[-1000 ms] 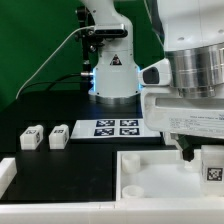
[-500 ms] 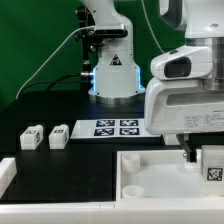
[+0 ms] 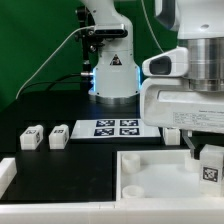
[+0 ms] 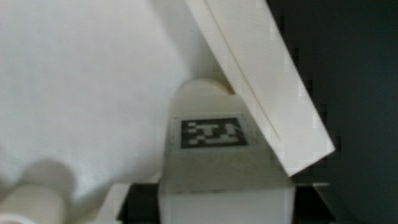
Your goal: Assemble one leg
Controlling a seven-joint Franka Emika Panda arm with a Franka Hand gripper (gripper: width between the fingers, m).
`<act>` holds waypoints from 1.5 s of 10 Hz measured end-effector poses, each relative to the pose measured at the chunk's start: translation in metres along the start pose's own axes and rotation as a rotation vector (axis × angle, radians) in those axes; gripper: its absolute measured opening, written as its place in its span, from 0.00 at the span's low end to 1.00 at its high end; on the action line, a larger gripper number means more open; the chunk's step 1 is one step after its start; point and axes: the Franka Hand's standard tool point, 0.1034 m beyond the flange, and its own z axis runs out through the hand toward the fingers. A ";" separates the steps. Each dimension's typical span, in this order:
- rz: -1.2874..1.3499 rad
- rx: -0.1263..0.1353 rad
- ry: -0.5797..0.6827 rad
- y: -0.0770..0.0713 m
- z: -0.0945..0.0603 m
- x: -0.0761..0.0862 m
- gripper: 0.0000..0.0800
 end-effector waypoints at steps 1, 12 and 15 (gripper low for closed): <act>0.153 -0.002 0.002 0.001 0.000 0.001 0.37; 1.323 0.004 -0.063 0.001 0.000 0.000 0.37; 1.279 0.005 -0.067 0.001 0.001 -0.003 0.71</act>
Offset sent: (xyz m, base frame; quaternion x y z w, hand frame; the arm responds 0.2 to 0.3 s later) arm 0.0128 -0.0080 -0.0085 0.0046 -0.0019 0.3414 0.9399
